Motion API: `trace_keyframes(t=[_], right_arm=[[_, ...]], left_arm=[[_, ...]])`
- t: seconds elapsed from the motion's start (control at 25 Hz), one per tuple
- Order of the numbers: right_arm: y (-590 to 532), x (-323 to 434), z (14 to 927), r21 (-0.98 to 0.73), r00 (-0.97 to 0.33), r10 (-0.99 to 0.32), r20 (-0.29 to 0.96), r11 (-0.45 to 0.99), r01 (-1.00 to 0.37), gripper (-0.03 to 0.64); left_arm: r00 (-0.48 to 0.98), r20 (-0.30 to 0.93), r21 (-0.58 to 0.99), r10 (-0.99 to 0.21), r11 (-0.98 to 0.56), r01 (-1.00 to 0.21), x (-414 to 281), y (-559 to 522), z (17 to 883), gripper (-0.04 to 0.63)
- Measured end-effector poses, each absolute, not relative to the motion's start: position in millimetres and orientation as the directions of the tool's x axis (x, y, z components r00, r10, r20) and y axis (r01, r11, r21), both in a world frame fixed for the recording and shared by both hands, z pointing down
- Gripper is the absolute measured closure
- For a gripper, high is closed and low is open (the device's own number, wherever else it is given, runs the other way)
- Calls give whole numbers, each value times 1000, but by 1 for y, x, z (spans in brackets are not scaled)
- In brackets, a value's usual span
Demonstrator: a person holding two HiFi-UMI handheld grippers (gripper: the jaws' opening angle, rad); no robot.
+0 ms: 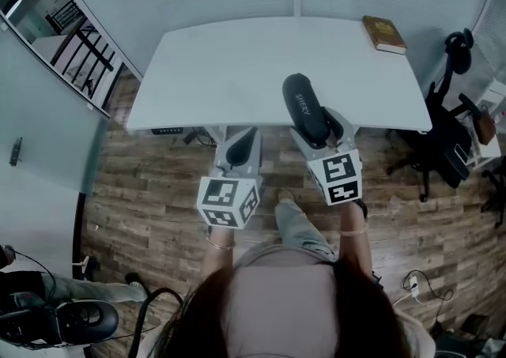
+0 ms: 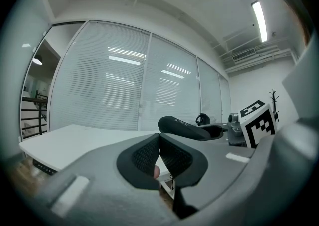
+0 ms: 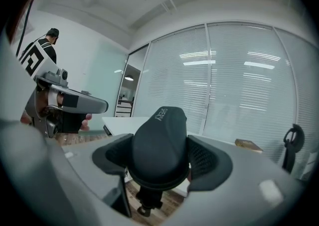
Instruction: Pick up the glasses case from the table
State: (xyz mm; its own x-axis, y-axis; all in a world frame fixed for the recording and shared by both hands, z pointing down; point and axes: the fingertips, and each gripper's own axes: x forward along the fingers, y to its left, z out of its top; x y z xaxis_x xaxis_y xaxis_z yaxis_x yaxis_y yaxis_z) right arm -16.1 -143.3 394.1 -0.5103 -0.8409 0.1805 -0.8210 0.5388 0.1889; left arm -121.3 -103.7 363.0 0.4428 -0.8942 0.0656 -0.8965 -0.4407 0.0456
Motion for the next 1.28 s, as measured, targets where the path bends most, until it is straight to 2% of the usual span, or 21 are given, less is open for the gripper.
trace_keyframes(t=[1.28], right_arm=[[-68, 10, 369, 223, -546, -832, 97, 552, -803, 278]], left_arm=[[422, 37, 21, -906, -421, -907, -85, -35, 348, 591]])
